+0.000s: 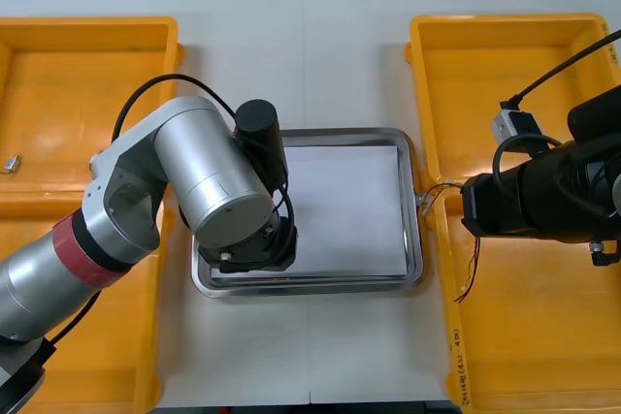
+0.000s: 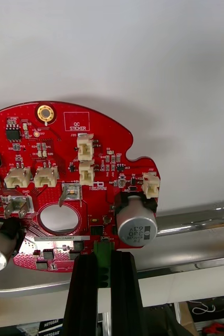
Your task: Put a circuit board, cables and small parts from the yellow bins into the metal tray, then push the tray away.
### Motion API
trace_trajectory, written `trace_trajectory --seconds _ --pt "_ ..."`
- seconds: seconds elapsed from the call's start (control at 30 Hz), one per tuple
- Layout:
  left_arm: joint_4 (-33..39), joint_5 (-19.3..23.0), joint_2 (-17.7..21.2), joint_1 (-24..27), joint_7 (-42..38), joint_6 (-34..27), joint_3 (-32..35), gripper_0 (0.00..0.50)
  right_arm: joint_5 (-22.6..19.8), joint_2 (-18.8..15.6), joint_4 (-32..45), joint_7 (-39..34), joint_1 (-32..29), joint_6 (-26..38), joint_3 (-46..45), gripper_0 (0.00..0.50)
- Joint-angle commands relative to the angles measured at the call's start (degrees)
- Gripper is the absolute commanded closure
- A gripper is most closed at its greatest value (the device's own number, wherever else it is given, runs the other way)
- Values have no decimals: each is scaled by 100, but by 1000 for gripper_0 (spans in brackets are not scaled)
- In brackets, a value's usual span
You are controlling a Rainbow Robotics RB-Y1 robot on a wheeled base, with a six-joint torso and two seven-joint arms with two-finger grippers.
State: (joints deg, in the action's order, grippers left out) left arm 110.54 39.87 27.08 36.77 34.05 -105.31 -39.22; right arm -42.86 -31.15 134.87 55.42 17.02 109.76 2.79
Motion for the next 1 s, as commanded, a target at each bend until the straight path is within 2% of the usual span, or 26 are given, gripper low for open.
trace_trajectory --seconds 0.03,0.63,0.73,0.77,0.83,0.87,0.9,0.93,0.97,1.0 --pt "-23 -76 -150 217 436 125 -165 500 -38 -190 48 -67 29 24 64 500" --pt "-243 -173 -247 208 498 151 -279 488 -99 -234 48 -67 29 24 64 500" --pt "-243 -173 -247 208 506 151 -279 387 -117 -243 48 -67 29 24 64 500" --pt "-234 -173 -247 208 515 151 -279 295 -117 -243 48 -58 20 24 64 500" --pt "-234 -173 -247 208 515 142 -279 180 -126 -243 48 -67 20 24 64 500" --pt "-243 -182 -247 208 515 142 -279 150 -134 -243 48 -67 29 24 64 500" --pt "-234 -182 -247 208 515 142 -279 84 -134 -243 48 -58 29 24 64 500" --pt "-234 -182 -247 208 515 142 -279 39 -134 -251 48 -67 29 24 64 500" --pt "-234 -182 -247 208 515 142 -279 9 -134 -243 48 -58 29 24 64 500" --pt "-225 -191 -247 208 515 134 -279 0 -134 -243 48 -58 29 24 64 500"
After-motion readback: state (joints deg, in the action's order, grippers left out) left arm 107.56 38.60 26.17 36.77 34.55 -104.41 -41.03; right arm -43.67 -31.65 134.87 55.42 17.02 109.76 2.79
